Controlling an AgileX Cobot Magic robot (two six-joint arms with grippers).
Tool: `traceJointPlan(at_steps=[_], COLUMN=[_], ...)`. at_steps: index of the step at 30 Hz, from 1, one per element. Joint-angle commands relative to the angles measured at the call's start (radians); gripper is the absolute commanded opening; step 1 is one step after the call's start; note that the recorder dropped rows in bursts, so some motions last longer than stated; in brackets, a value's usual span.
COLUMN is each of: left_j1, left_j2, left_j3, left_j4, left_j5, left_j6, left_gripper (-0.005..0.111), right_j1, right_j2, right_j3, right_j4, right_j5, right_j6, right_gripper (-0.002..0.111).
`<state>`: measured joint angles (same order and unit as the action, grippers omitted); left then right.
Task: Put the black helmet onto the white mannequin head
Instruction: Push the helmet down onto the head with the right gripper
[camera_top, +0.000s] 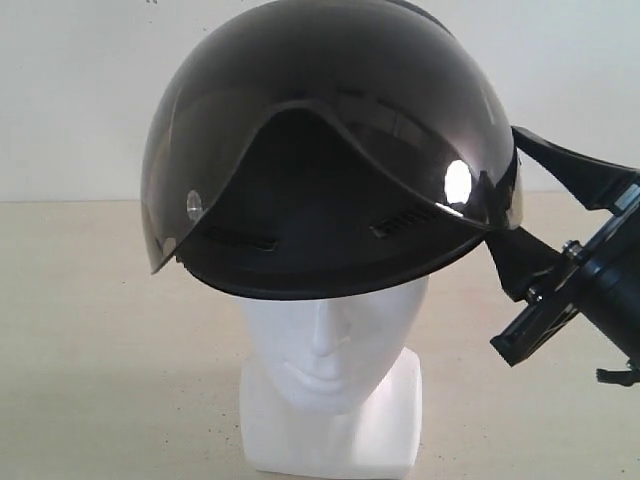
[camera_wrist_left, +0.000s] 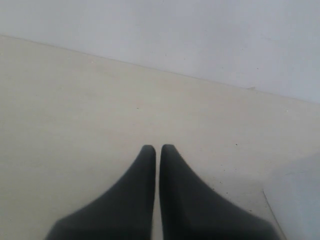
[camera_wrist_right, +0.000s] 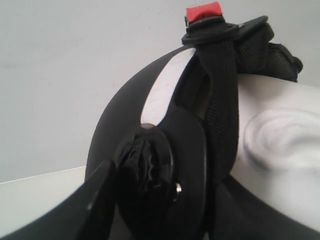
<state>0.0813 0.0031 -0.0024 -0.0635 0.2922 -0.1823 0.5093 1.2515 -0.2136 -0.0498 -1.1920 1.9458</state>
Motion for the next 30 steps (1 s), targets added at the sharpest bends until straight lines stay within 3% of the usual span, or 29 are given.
traceJointPlan(at_steps=[1,30], left_j1=[-0.006,-0.006], left_j2=[-0.003,-0.003], left_j3=[0.002,0.002], left_j4=[-0.007,-0.007], left_j5=[0.0,0.0], left_j6=[0.0,0.0], left_gripper=[0.004,0.004], right_j1=[-0.012,-0.012], right_j2=[0.015,0.015], right_j3=[0.045,0.045], right_j4=[0.06,0.063], right_j5=[0.188,0.282], right_j6=[-0.045,-0.054], right_gripper=[0.0,0.0])
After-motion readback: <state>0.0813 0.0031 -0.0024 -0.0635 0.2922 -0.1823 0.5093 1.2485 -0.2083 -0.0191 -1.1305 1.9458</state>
